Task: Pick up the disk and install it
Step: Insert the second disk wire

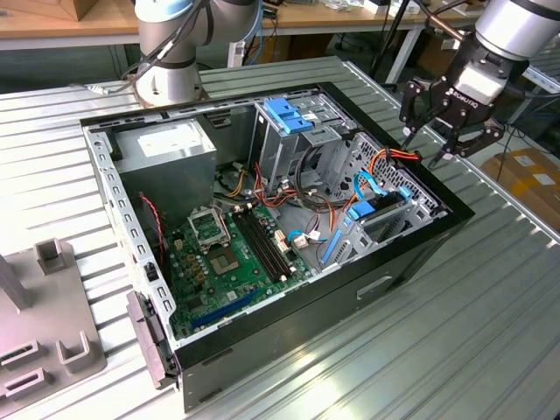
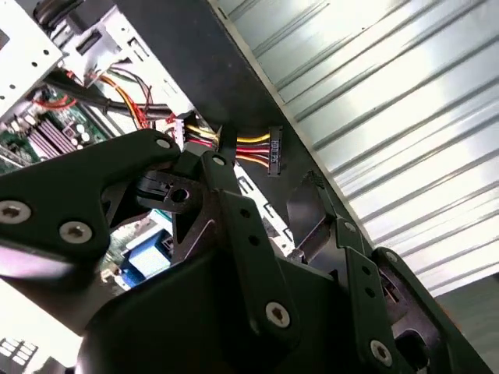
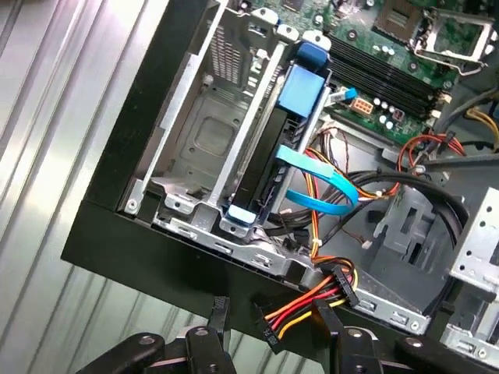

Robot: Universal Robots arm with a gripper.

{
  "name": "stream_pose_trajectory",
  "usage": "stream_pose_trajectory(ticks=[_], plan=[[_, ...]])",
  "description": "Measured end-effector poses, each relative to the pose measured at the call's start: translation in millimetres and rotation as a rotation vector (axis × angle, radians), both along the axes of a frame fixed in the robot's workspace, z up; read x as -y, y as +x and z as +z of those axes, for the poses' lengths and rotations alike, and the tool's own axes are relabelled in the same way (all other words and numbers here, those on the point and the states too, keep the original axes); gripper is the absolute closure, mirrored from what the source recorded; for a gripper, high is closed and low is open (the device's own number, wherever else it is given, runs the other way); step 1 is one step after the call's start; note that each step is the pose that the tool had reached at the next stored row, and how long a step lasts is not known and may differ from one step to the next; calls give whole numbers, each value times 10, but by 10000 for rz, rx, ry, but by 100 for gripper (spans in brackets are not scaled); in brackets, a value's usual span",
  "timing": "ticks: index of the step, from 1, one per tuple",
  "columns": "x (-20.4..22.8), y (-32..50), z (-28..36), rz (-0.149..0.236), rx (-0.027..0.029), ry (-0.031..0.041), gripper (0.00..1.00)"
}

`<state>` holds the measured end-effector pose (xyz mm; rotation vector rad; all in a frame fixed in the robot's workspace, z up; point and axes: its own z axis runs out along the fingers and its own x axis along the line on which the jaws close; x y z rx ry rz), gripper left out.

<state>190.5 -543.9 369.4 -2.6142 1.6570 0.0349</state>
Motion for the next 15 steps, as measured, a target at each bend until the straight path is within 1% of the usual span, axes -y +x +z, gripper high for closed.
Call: stream_pose_trajectory(ticks=[2,3,5,7,8,10,12,13,15], plan=[[0,0,-2,627,0,1,46],[0,0,-2,805,0,0,46],[0,7,-4,1427,0,0,46],[0,10,-5,1818,0,0,46],[0,11,-7,2234,0,1,46],[0,13,-8,2628,0,1,46],[0,18,-8,3255,0,1,46],[0,20,-9,3484,1,2,46],[0,20,-9,3525,0,2,46]])
